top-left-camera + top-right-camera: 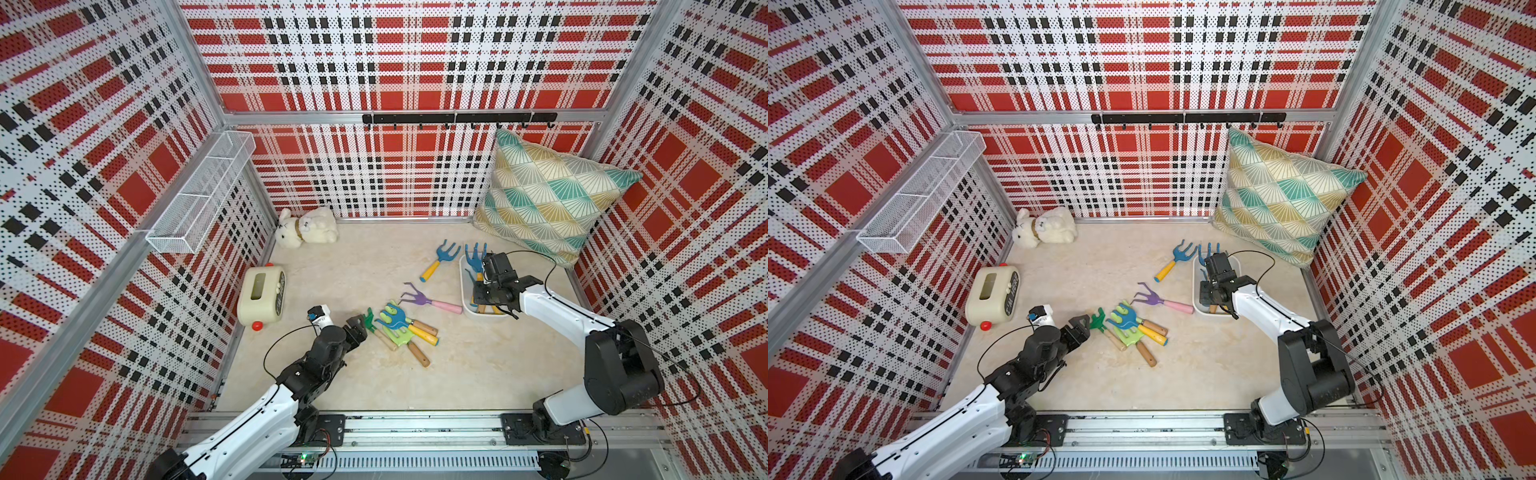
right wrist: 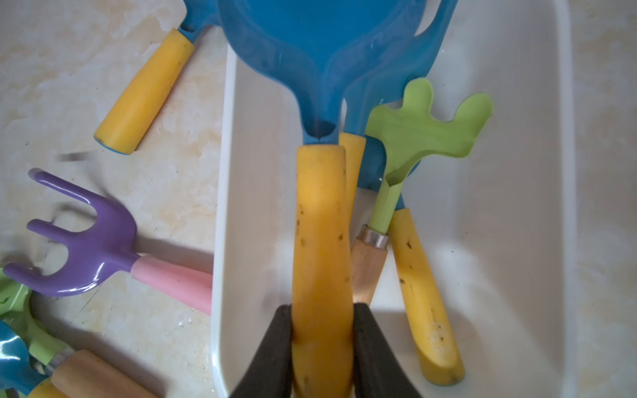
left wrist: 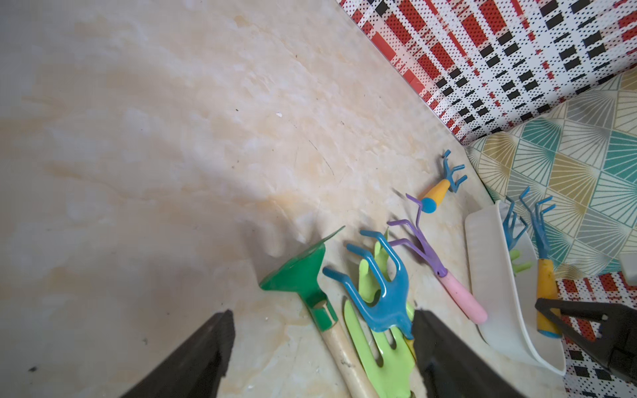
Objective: Put the rake into the storage box
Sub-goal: Place the rake in the storage box.
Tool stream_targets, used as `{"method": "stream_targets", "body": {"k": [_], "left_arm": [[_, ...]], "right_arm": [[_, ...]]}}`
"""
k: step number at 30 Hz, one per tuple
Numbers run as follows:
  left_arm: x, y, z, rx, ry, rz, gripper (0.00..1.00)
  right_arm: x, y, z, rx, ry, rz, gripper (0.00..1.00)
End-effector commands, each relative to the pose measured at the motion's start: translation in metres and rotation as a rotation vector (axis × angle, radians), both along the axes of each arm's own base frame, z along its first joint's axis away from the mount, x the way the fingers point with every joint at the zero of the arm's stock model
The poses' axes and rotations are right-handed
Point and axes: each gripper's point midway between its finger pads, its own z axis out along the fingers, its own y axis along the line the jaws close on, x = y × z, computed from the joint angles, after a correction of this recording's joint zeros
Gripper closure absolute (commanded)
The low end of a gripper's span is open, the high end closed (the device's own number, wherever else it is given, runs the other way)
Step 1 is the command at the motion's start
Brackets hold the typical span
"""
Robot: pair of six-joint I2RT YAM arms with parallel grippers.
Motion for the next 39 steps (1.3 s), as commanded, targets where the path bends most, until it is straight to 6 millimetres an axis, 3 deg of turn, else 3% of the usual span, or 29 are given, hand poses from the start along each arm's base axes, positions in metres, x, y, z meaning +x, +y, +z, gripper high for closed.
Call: {"method": "stream_targets", "body": {"k": [1,11,12,14,16,21,27,33,39], "left_arm": [[0.005,0.001,0.018,-0.021,-0.054,0.024,0.13],[0.005,0.005,0.023,-0.021,-0.068,0.041,0.14],[0.005,0.004,0.022,-0.021,-0.065,0.039,0.13],[0.005,0.004,0.022,-0.019,-0.06,0.036,0.14],[0.003,0.005,0.021,-0.019,-0.055,0.036,0.14],[-0.002,0.007,0.021,-0.042,-0.053,0.04,0.13],[-0.007,0.011,0.024,-0.072,-0.047,0.062,0.14],[-0.008,0.018,0.025,-0.063,-0.023,0.103,0.14],[-0.007,0.023,0.021,-0.053,-0.015,0.137,0.14]], "right_arm": [[0.004,0.004,-0.003,0.014,-0.001,0.018,0.78],[-0.019,-0.013,-0.003,-0.019,-0.004,-0.022,0.66],[-0.019,-0.013,-0.003,-0.018,-0.004,-0.022,0.61],[-0.019,-0.011,-0.002,-0.007,-0.005,-0.019,0.36],[-0.016,-0.008,0.005,0.007,-0.018,-0.01,0.29],[-0.015,0.001,0.042,0.076,-0.102,0.023,0.32],[-0.032,0.037,0.074,0.177,-0.168,0.155,0.35],[-0.044,0.074,0.083,0.245,-0.169,0.257,0.36],[-0.021,0.096,0.071,0.233,-0.146,0.245,0.35]]}}
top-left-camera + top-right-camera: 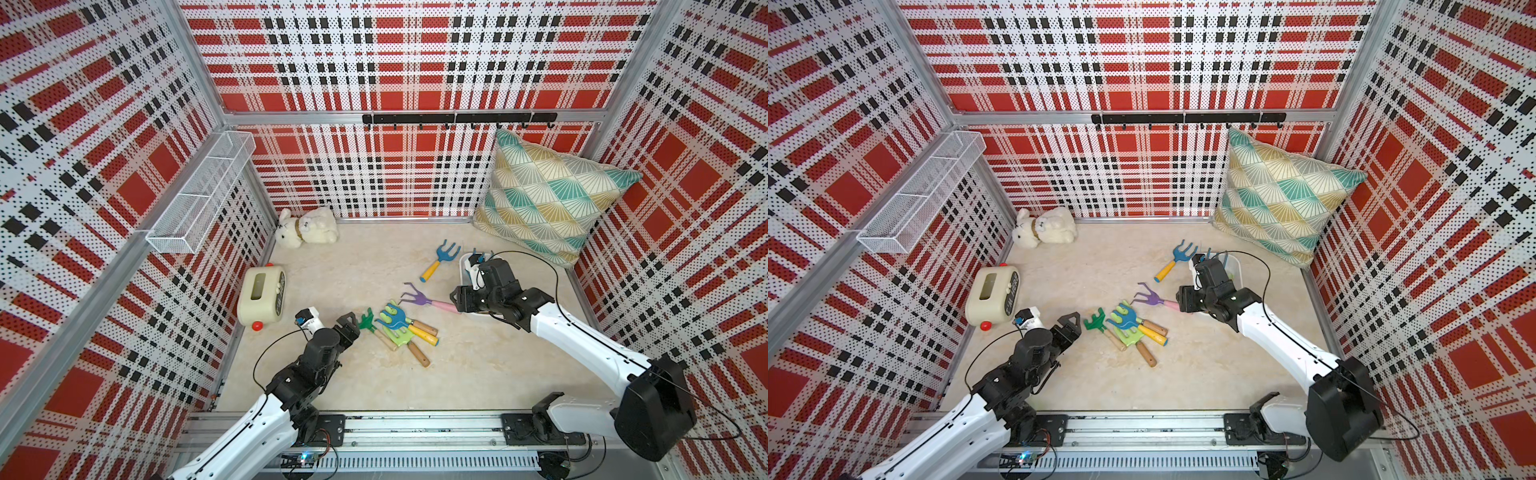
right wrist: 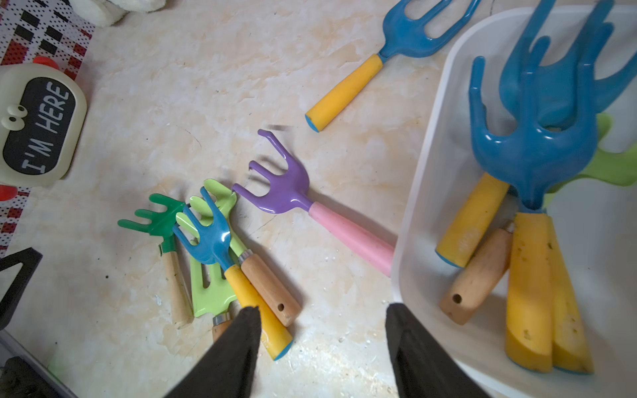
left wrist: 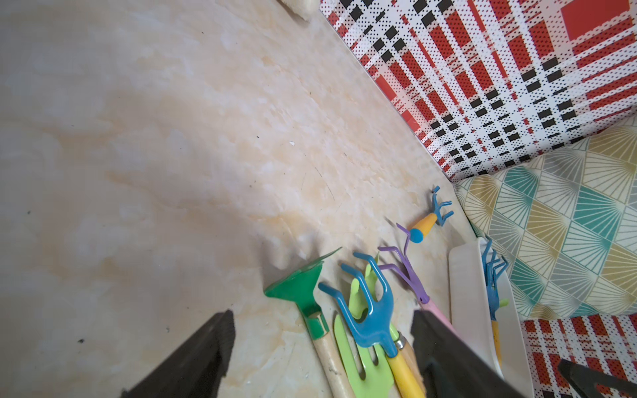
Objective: Put the rake into the storage box
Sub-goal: Place the rake in the storage box, then pick up the rake at the center of the board.
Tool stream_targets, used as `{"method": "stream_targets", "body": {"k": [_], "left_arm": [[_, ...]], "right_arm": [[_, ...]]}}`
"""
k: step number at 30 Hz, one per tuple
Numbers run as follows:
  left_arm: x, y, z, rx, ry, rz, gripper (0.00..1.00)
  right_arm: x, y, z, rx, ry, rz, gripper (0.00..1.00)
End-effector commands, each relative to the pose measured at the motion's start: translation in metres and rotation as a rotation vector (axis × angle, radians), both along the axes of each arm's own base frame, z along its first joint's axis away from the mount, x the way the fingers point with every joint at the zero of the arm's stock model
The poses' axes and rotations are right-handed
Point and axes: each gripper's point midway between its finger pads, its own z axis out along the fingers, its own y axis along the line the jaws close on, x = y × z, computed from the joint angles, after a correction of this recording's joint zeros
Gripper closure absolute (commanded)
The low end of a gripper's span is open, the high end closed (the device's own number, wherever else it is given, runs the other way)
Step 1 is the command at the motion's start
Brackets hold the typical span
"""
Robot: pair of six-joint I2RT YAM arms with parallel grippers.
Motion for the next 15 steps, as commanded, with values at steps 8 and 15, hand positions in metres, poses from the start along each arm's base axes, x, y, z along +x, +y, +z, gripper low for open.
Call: {"method": "stream_targets", "body": {"k": [8,15], "left_arm": [[0.004,0.001,0.001,0.001,-0.014,0.021,0.14],[0.007,0.005,-0.005,0.01,-0.011,0.025,0.14]], "right_arm": [[0.076,0.017,-0.022,-0.147,0.005,-0.103,0.25],[0.124,0.026,-0.041,-0.261,0.018,-0.15,0.14]]}}
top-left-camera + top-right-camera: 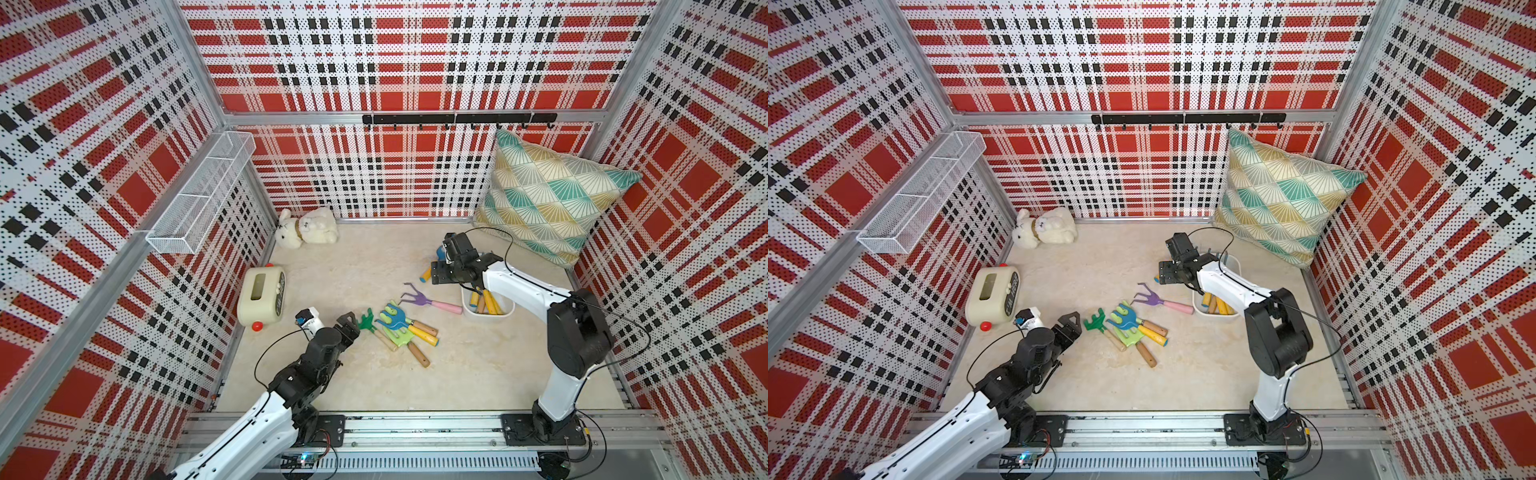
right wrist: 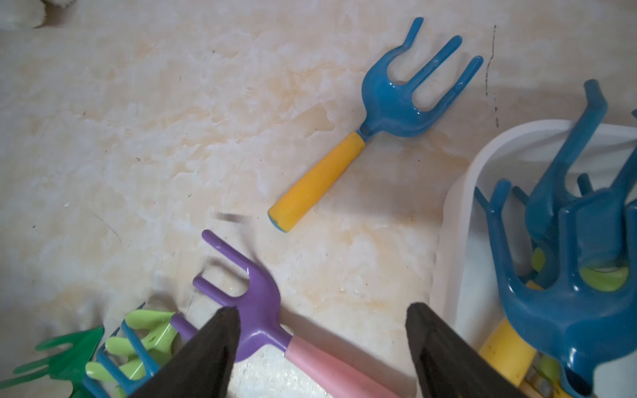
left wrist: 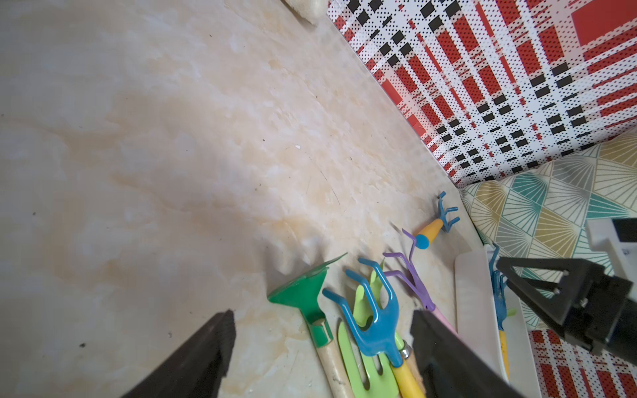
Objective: Put the rake into the storage box
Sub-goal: Pick up the rake at the center of the board.
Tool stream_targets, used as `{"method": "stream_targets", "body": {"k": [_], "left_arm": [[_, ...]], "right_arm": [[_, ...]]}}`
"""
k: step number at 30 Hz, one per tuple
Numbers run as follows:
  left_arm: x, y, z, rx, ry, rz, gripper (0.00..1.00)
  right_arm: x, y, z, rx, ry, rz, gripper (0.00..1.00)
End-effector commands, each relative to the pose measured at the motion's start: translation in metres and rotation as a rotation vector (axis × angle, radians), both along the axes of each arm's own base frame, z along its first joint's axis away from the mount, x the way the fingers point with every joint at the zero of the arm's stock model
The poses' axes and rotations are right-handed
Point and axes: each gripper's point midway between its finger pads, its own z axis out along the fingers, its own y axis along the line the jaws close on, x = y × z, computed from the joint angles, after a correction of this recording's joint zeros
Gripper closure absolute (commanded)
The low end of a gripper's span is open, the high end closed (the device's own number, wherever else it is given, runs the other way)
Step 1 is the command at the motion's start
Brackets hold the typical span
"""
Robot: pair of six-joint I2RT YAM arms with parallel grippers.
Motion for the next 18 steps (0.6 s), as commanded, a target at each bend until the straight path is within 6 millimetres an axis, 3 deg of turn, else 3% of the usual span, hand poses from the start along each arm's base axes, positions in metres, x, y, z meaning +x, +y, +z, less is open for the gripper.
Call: {"method": "stream_targets", "body": {"k": [1,8,18], "left_arm": [[0.003,0.003,-0.004,0.01,-0.008,0.001,0.14],[0.005,0.013,-0.014,-0.01,-0.002,0.004,0.14],[0.007,0.017,-0.018,-0.016,-0.003,-0.001,0.15]], "right_arm": [[0.016,-0.007,-0.007,-0.102,0.001,-0.044,0.13],[0.047,0.001,-0.034,-0.171,0.041,-0.06,0.11],[0.064,0.021,-0.086,-0.177,0.131,-0.033,0.18]]}}
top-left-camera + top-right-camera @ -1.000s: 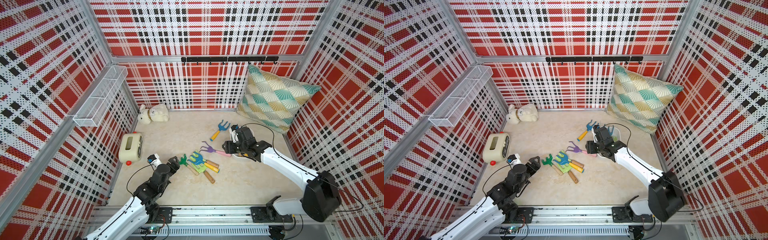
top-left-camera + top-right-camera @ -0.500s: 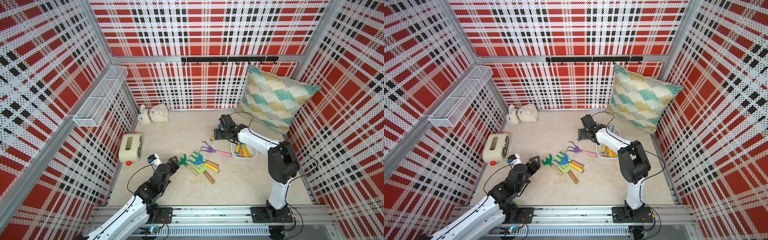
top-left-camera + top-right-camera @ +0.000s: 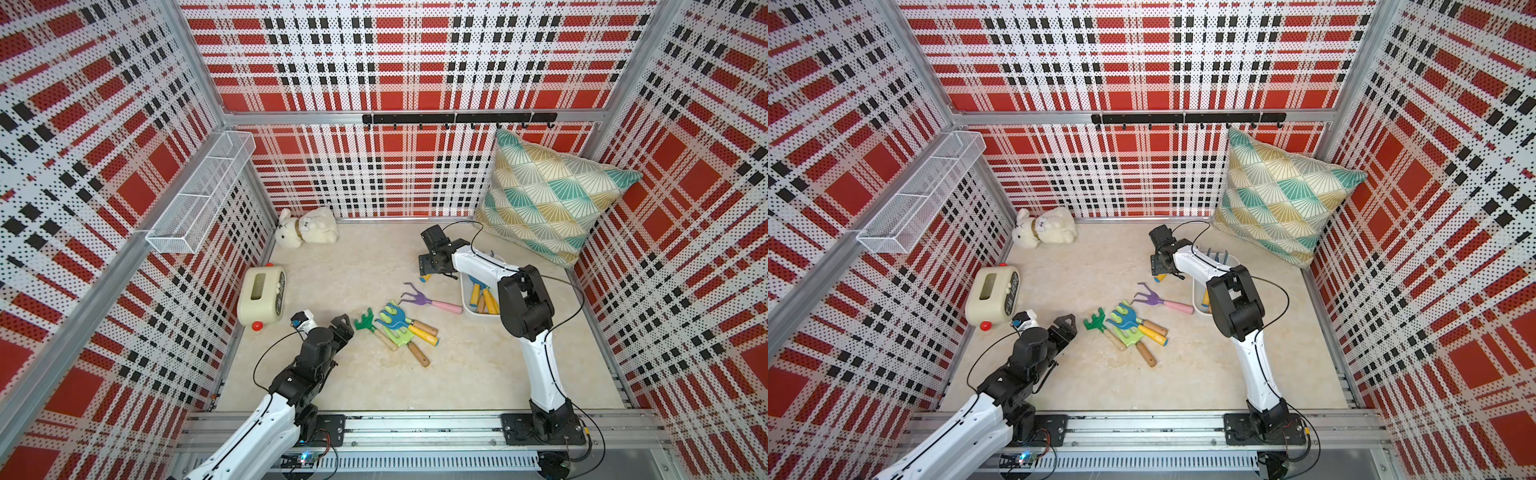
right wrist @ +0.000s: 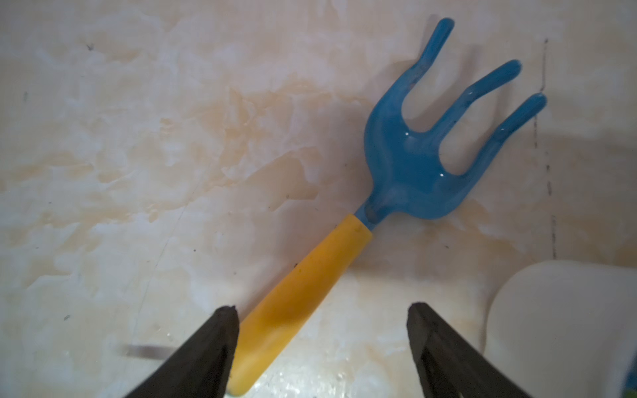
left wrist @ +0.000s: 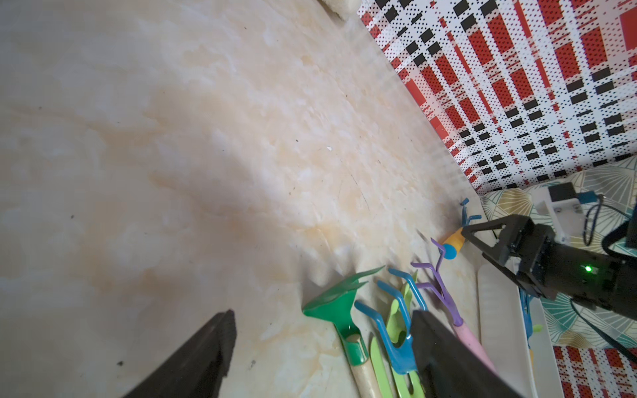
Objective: Put the rake into the storage box
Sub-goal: Pick up the rake at the center of the board.
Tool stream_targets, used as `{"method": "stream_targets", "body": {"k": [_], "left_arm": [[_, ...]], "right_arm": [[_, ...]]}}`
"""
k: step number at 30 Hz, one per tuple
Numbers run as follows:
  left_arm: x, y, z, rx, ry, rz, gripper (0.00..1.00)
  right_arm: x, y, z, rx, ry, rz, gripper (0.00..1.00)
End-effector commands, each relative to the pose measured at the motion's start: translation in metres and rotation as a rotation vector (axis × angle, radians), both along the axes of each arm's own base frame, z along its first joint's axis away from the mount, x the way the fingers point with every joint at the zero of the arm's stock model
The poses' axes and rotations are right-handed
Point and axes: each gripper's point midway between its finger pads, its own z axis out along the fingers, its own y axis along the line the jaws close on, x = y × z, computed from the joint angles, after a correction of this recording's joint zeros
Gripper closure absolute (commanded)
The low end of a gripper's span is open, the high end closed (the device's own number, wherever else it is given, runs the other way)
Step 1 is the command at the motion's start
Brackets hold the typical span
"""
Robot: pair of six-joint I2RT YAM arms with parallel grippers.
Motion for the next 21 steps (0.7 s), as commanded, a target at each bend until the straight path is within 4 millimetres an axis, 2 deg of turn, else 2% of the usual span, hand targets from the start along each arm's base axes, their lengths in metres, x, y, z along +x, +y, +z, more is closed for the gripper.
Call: {"method": "stream_targets", "body": {"k": [1,7,12,16,19,21], "left_arm": [[0.002,-0.003,0.005,-0.003,-0.03,-0.024,0.15],[0.003,-0.004,0.006,-0.006,-0.032,-0.031,0.15],[0.003,-0.006,0.009,-0.013,-0.037,-0.04,0.16],[0.003,-0.009,0.012,-0.023,-0.042,-0.052,0.16],[0.002,-0.012,0.017,-0.032,-0.058,-0.067,0.17],[0.001,-0.014,0.021,-0.034,-0.068,-0.076,0.17]], "right_arm": [[-0.003,0.006,-0.023,-0.007,0.065,0.023,0.18],[-0.013,0.004,-0.049,-0.029,0.127,0.035,0.31],[-0.027,-0.007,-0.046,-0.043,0.126,0.033,0.59],[-0.037,-0.011,-0.027,-0.016,0.095,0.041,0.77],[-0.043,-0.008,0.0,0.045,0.039,0.062,0.91],[-0.049,-0.007,0.019,0.085,0.0,0.075,0.95]]}}
